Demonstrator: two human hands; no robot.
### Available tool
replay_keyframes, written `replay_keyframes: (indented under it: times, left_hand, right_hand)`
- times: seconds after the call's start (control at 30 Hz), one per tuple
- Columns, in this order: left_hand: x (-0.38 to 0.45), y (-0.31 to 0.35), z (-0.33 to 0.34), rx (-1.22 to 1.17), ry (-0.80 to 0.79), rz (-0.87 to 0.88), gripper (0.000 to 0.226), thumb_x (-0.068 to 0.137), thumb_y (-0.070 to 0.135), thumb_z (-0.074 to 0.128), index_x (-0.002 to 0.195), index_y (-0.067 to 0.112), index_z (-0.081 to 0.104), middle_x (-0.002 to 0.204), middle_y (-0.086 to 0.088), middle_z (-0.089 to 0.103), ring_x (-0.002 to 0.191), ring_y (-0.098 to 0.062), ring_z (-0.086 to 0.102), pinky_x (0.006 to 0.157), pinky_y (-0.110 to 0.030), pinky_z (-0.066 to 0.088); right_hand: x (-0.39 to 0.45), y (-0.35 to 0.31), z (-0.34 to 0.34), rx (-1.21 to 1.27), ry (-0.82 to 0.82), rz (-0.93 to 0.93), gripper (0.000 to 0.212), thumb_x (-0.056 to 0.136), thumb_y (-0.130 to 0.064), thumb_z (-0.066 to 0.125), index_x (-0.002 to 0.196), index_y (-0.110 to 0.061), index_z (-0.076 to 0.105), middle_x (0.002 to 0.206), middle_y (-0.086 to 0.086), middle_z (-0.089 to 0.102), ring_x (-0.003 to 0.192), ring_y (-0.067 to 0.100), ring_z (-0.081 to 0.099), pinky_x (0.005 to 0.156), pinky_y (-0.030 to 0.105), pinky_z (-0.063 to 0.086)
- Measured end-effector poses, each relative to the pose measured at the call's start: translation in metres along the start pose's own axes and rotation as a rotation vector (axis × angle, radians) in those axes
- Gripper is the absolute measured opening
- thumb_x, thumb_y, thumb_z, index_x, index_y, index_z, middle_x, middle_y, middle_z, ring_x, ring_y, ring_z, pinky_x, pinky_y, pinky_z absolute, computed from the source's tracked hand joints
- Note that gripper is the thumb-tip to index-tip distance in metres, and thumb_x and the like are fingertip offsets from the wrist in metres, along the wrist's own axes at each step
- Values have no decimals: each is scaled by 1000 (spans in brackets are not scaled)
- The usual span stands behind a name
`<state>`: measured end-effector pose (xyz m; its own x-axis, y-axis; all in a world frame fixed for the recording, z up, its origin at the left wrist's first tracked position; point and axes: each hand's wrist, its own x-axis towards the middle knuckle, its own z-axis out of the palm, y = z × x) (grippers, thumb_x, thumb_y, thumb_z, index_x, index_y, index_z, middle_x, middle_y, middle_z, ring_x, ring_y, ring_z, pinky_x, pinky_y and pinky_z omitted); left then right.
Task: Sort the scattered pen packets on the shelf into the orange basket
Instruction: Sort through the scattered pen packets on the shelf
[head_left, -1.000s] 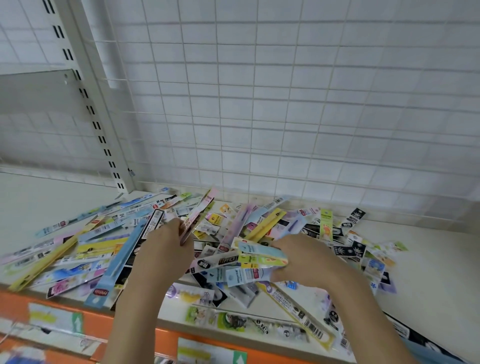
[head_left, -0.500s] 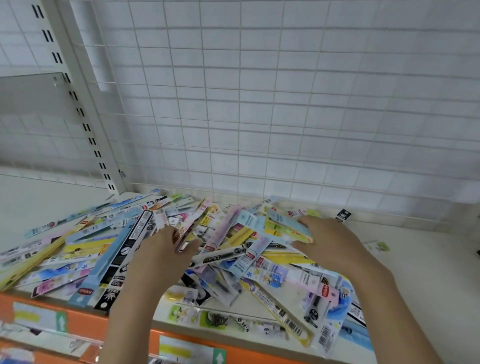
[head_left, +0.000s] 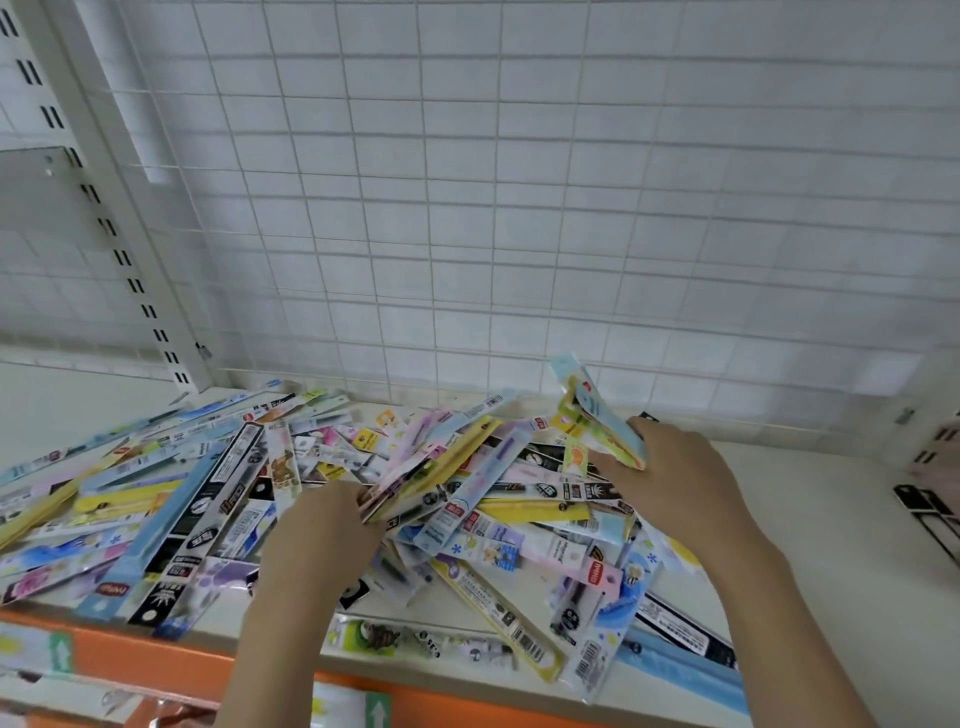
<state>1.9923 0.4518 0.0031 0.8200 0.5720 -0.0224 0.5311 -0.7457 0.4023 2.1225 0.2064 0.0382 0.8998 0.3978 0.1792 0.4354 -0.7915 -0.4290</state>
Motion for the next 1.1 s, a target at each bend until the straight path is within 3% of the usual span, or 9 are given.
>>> replay_keyframes:
  times: [0.17,0.3,0.43,0.57,0.67,0.73,0.83,1.03,1.1]
  left_hand:
    - [-4,5,6,-19,-36,-92,34,85,46,60,88,12,63,64,-1,58,63,-22,57,55,-26,42]
    - [-13,17,6,-82,-173,-113,31,75,41,74,67,23,50,63,0,62,56,-17,58,50,-23,40]
    - [-17,23,3,-30,-139,-120,31,78,40,72,68,17,53,56,2,59,48,-13,52,45,-21,36]
    - [-25,28,-6,-13,-58,-111,26,86,39,62,77,14,60,70,-2,71,56,-18,59,54,-25,47]
    - [-32,38,-22,-93,52,-98,34,85,43,61,68,13,59,68,-7,71,54,-22,60,51,-29,46]
    - [-36,45,-33,-151,151,-106,47,83,47,60,61,6,57,53,-6,61,46,-21,51,44,-28,39]
    - [-38,51,-40,-228,224,-120,52,81,44,65,52,9,38,42,-2,38,41,-18,35,43,-25,25]
    - [-24,42,-33,-187,287,-81,22,87,25,63,84,10,48,63,0,51,62,-23,48,52,-30,33]
    - [-19,39,-32,-260,296,-60,25,91,18,57,113,13,45,78,-3,60,73,-28,55,62,-32,39]
  right_hand:
    - [1,11,-6,101,0,27,16,91,-29,56,98,-15,57,75,-1,58,68,20,57,53,25,38]
    - [-2,19,-6,86,-25,-2,29,89,-23,56,118,-24,50,87,3,64,72,24,61,59,34,47]
    - [-2,25,-5,84,-73,-26,28,89,-23,56,117,-23,52,89,1,64,73,23,62,64,36,51]
    - [2,27,-4,84,-79,-38,27,88,-24,57,115,-24,51,87,0,62,71,22,62,64,37,52]
    - [7,26,-3,88,-74,-59,25,88,-24,57,113,-24,52,82,-3,60,70,21,60,62,35,50]
    - [11,24,0,104,-77,-76,25,88,-25,57,112,-23,53,78,-7,56,71,20,59,61,35,50]
    - [17,20,4,104,-84,-86,25,88,-31,58,110,-22,52,74,-11,50,73,19,57,62,33,47]
    - [22,14,9,53,-94,-70,23,86,-45,59,89,-22,54,73,-9,56,73,16,57,60,32,45]
    - [24,12,9,13,-104,-71,25,86,-47,58,76,-26,49,69,-10,53,70,15,55,56,29,41]
